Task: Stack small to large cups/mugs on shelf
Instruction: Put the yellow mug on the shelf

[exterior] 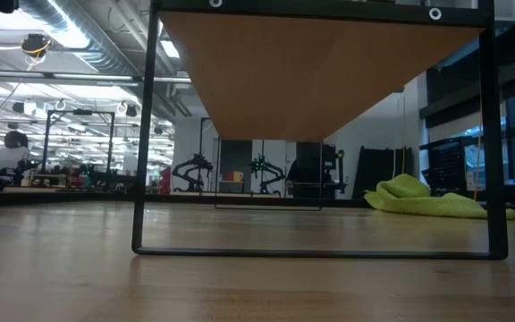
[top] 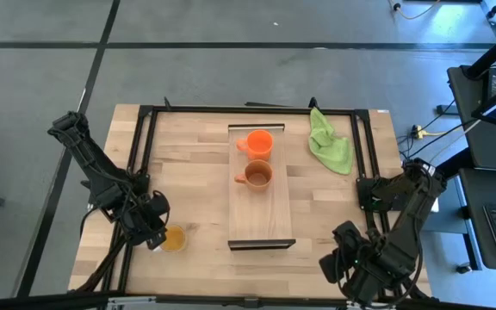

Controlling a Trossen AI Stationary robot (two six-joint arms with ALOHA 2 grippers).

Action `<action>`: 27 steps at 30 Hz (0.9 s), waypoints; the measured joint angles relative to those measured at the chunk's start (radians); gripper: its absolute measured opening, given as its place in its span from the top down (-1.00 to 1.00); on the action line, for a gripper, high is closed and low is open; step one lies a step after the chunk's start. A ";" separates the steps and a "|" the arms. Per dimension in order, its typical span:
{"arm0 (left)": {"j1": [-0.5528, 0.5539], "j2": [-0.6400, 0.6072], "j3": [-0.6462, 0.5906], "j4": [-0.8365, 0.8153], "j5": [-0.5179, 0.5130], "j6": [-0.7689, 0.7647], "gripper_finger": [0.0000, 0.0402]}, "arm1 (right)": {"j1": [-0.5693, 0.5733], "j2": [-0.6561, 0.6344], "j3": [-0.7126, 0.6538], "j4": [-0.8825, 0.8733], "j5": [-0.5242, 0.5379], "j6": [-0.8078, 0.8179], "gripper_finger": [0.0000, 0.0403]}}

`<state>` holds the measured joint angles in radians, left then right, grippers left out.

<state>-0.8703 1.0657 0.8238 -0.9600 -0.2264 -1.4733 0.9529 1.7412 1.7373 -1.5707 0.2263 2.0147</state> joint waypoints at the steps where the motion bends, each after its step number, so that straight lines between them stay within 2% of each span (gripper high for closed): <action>1: 0.002 0.000 0.000 0.000 0.000 -0.009 0.45 | 0.001 0.000 -0.003 -0.001 0.000 0.000 0.45; 7: 0.014 0.015 0.000 -0.047 0.050 -0.078 0.45 | 0.013 0.000 -0.006 0.000 0.000 -0.002 0.46; 14: 0.018 0.043 0.000 -0.064 0.138 -0.338 0.45 | 0.020 0.000 -0.006 0.000 0.000 -0.003 0.46; 20: 0.017 0.045 0.002 -0.018 0.084 -0.419 0.45 | 0.020 0.000 -0.006 0.000 0.000 -0.012 0.46; 27: -0.001 0.020 0.015 -0.028 0.071 -0.511 0.45 | 0.020 0.000 -0.006 0.000 -0.001 -0.030 0.46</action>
<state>-0.8710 1.0852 0.8388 -0.9884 -0.1552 -1.9842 0.9733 1.7412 1.7313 -1.5711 0.2256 1.9846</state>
